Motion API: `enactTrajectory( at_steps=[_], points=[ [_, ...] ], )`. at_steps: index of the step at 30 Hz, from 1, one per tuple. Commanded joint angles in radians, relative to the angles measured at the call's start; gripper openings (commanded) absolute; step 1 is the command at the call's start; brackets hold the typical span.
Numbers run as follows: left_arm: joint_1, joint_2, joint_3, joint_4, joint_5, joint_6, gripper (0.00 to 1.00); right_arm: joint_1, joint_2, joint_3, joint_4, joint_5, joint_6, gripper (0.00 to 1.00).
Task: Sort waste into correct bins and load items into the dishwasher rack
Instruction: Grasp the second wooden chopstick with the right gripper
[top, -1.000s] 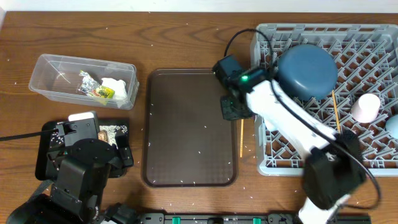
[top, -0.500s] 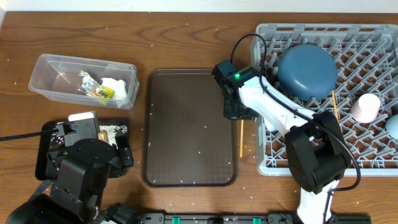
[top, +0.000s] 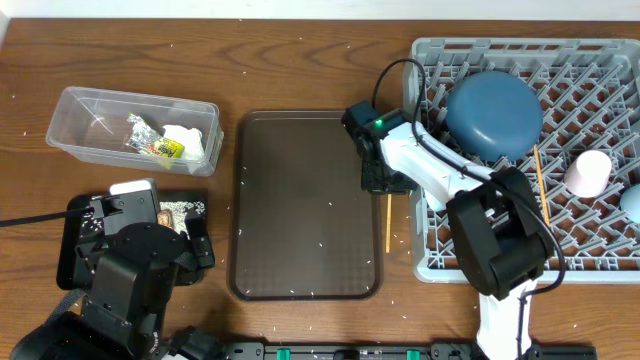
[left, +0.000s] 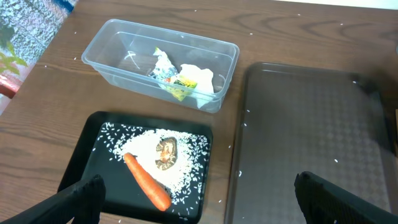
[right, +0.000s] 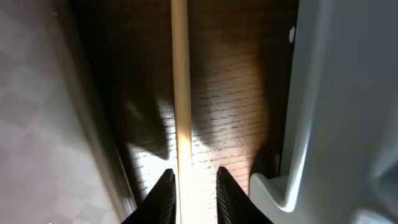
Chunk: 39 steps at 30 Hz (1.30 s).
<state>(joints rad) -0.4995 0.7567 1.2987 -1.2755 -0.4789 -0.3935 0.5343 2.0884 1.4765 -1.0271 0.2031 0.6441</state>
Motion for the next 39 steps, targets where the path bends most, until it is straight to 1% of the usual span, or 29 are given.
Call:
enactTrajectory(
  at_steps=[1,5,8,10,13,14,18,21,26,29,35,39],
  points=[
    [0.000,0.001,0.013,0.000,-0.023,-0.012,0.98,-0.011,0.031,-0.007,-0.001,0.021,0.017,0.19],
    [0.000,0.001,0.013,0.000,-0.023,-0.012,0.98,-0.011,0.040,-0.008,0.002,-0.013,0.016,0.22],
    [0.000,0.001,0.013,0.000,-0.023,-0.012,0.98,-0.010,0.041,-0.026,0.014,-0.016,0.017,0.22],
    [0.000,0.001,0.013,0.000,-0.023,-0.012,0.98,-0.010,0.041,-0.052,0.037,-0.017,0.017,0.17],
    [0.000,0.001,0.013,0.000,-0.023,-0.012,0.98,-0.011,0.041,-0.083,0.071,-0.028,0.010,0.13],
    [0.000,0.001,0.013,0.000,-0.023,-0.012,0.98,-0.011,0.041,-0.084,0.074,-0.028,-0.003,0.09],
    [0.000,0.001,0.013,0.000,-0.023,-0.012,0.98,-0.006,0.037,-0.083,0.087,-0.079,-0.077,0.01],
    [0.000,0.001,0.013,0.000,-0.023,-0.012,0.98,-0.003,0.037,-0.083,0.108,-0.133,-0.130,0.01],
    [0.000,0.001,0.013,-0.003,-0.023,-0.012,0.98,0.003,0.037,-0.083,0.119,-0.135,-0.158,0.01],
    [0.000,0.001,0.013,-0.003,-0.023,-0.012,0.98,0.006,0.037,-0.083,0.130,-0.170,-0.220,0.01],
    [0.000,0.001,0.013,-0.003,-0.023,-0.012,0.98,0.007,0.030,-0.079,0.125,-0.156,-0.226,0.01],
    [0.000,0.001,0.013,-0.003,-0.023,-0.012,0.98,0.002,-0.014,-0.032,0.072,-0.085,-0.226,0.01]
  ],
)
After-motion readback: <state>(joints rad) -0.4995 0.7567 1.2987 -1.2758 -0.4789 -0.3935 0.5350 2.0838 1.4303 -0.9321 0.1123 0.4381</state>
